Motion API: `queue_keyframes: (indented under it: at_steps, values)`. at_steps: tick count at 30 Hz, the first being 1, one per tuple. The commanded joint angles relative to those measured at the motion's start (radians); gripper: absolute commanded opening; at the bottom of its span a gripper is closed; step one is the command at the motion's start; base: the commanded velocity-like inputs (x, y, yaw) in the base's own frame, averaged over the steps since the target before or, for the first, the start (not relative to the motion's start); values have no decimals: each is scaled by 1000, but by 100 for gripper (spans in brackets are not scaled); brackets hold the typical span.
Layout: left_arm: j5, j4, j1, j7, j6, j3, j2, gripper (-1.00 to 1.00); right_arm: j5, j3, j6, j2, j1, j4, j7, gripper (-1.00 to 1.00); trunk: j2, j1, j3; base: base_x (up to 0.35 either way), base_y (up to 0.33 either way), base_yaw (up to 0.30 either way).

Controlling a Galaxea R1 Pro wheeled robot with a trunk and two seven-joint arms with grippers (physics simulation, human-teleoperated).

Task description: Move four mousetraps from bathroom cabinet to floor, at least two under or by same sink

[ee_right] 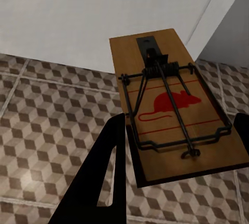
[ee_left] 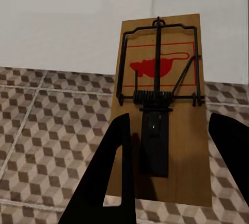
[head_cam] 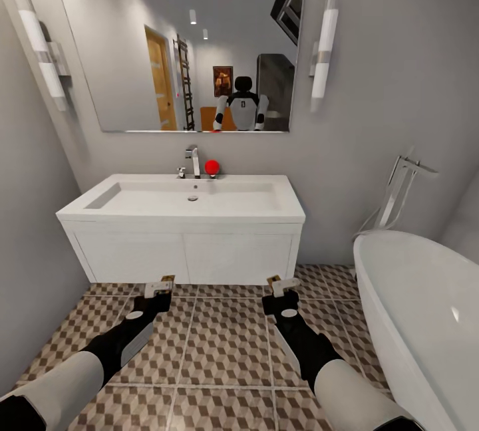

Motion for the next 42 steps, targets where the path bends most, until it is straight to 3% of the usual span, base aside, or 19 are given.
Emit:
queue_keyframes:
  at_steps: [1, 6, 11, 42]
  values:
    - [10, -3, -1, 7, -3, -9, 1, -100, 1, 4, 7, 0, -1, -3, -7, -100, -1, 0, -1, 0, 0, 0]
    - [10, -5, -1, 7, 0, -10, 1, -100, 1, 4, 7, 0, 0, -6, -8, -100, -1, 0, -1, 0, 0, 0]
    - [10, -5, -1, 7, 1, -10, 1, -100, 1, 4, 7, 0, 0, -11, -9, -100, -36, 19, -17, 0, 0, 0]
    - [10, -7, -1, 4, -6, -11, -3, -100, 1, 4, 7, 0, 0, -11, 2, -100, -253, 138, -163, 0, 0, 0]
